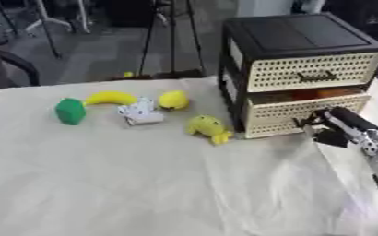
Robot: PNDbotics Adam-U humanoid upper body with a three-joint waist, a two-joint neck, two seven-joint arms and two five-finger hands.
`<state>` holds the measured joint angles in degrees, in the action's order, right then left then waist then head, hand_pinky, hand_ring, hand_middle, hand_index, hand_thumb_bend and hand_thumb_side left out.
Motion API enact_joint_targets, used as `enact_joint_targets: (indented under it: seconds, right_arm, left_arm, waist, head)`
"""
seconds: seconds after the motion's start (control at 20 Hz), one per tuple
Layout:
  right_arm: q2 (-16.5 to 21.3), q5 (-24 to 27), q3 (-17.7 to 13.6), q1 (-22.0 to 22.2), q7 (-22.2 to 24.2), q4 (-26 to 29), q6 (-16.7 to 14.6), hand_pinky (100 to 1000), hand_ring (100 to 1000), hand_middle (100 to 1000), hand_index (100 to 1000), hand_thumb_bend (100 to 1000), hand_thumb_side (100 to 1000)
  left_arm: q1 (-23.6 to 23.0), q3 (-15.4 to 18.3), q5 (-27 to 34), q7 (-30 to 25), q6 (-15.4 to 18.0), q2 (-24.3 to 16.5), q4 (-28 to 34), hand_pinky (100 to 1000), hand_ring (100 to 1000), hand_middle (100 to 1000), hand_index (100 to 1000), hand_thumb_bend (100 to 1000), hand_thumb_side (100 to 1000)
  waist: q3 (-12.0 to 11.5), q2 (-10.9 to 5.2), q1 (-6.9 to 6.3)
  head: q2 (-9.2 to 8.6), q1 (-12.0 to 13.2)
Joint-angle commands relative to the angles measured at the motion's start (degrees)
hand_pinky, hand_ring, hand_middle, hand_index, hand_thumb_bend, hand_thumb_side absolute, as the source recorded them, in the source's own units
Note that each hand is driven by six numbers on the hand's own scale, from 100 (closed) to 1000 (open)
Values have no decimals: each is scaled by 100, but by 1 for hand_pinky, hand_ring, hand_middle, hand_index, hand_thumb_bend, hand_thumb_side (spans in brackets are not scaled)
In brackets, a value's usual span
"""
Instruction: Pick up objects from table and place into drawer.
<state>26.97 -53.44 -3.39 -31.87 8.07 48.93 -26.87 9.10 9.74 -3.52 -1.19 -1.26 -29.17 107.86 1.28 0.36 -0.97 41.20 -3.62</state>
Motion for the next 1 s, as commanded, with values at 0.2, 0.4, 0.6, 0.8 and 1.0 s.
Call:
enact_joint_targets:
  seconds: [0.2,0.4,0.6,0.8,1.0]
  right_arm:
    - [282,357,-63,477,223,861,-22,100,100,100,440,100,885]
    - [330,612,-115,907,292,1417,-9,100,100,100,442,100,884]
    - [360,813,-177,1287,345,1869,30,100,100,100,442,100,889]
    - [350,961,-267,1596,390,2216,97,100,100,100,442,100,893]
    - [322,1068,-343,1826,404,2490,138,100,100,100,444,100,894]
  left_arm:
    - [14,79,-21,10,-1,-99,58,582,479,577,730,503,847]
    - [9,80,-33,8,-1,-112,56,582,479,577,730,501,849]
    - [2,72,-46,-7,-2,-118,51,582,478,577,730,501,850]
    - [-1,68,-61,-15,-5,-128,44,582,477,577,730,500,852]
    - [-3,53,-74,-35,-5,-129,30,582,477,577,730,498,855]
  waist:
    - [41,-32,25]
    - [68,-21,52]
    - [93,-9,77]
    - [120,3,93]
    - [140,19,99]
  head:
    - [19,48]
    - [4,70]
    - [-16,89]
    - [-24,98]
    - [-22,108]
